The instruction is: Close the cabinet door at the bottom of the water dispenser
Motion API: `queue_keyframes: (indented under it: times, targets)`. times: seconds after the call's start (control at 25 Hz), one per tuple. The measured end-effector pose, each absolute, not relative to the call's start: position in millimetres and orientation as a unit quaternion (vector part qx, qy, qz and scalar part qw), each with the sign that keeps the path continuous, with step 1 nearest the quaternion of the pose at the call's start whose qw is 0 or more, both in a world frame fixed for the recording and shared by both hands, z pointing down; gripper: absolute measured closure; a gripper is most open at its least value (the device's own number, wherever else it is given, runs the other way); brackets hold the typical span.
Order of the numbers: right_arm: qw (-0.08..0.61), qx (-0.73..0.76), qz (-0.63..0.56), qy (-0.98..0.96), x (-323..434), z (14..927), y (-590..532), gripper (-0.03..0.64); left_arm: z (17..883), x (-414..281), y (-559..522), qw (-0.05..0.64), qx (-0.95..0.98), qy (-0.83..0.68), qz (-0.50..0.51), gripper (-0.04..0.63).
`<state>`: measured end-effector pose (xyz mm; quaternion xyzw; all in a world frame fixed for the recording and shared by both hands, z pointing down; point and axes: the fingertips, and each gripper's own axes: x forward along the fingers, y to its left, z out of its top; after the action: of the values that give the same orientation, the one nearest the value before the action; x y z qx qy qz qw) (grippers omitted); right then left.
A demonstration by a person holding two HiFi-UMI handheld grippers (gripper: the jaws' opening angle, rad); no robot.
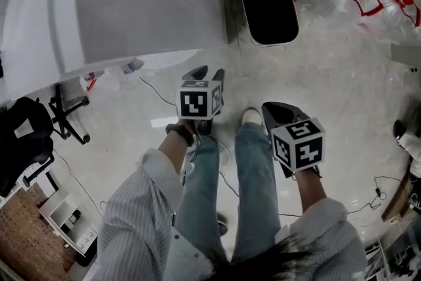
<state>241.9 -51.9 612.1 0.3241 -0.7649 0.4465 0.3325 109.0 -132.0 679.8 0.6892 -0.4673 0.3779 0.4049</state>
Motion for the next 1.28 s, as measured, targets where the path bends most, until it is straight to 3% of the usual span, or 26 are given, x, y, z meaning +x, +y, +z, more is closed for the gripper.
queue_keyframes:
  times: [0.24,0.64,1.0,1.28]
  targets:
    - [0.329,0.332,0.411,-0.783,211,554,-43,0.601,602,118,-97,0.437,0.716,-0.452,0.304,0.42]
    - [0.286,0.328,0.325,-0.84,129,387,-21,0.601,401,75,-51,0.382,0.79,-0.43,0.211,0.468]
    - [0.17,0.33,0.239,-0.897,57,206,-11,0.601,206,14,-20,0.258,0.85,-0.446,0.109,0.56]
    - [0.1,0.308,0.175,-0.93,0,107,17,0.601,84,-38,22,0.157,0.883,-0.44,0.051,0.583]
